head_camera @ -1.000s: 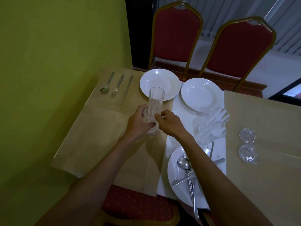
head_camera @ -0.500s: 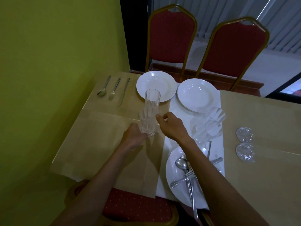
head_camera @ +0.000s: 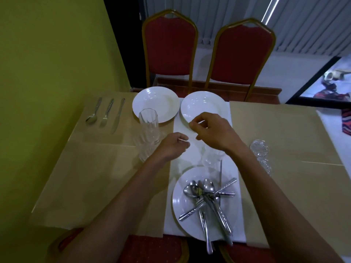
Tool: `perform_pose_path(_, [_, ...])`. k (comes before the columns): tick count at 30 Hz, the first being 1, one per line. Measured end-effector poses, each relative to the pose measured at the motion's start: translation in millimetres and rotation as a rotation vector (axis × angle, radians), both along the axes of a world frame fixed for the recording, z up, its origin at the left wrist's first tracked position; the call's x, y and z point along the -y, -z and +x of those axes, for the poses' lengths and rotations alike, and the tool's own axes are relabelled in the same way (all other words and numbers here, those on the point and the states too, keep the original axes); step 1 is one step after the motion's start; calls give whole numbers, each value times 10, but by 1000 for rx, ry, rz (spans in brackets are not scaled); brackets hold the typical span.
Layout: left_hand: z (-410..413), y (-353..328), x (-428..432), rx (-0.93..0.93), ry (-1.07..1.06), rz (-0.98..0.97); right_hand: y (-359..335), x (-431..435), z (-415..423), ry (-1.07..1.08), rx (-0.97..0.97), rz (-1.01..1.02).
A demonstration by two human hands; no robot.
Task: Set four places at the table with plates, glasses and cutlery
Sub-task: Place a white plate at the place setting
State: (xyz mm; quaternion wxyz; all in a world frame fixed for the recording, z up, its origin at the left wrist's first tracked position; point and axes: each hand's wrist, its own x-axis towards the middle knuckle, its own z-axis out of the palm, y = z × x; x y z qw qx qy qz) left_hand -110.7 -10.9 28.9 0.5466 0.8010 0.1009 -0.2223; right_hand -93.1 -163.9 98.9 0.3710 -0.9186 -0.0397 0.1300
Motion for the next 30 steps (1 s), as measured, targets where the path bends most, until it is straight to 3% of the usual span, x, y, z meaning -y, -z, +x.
perform_pose_path(6, [461,-4,303,-2,-88,46,-68,594,577,109,8,93])
perform_pose_path(12, [905,349,441,-29,-159,202,442,1112,1349,295,-34,89])
perform_pose_path(17, [1197,577,546,-95,-253,217,1108,1293,1757,399,-157,-26])
perform_pose_path(20, [1296,641,593,-91,-317,211,1379,1220,1849,353,-159,-221])
perform_pose_path(25, [1398,663,648,-97,-408,163,1609,1040,1913,326,-137,-352])
perform_pose_path(30, [1418,639,682,-118,-499,87,1730,992,1934,462,-162,-256])
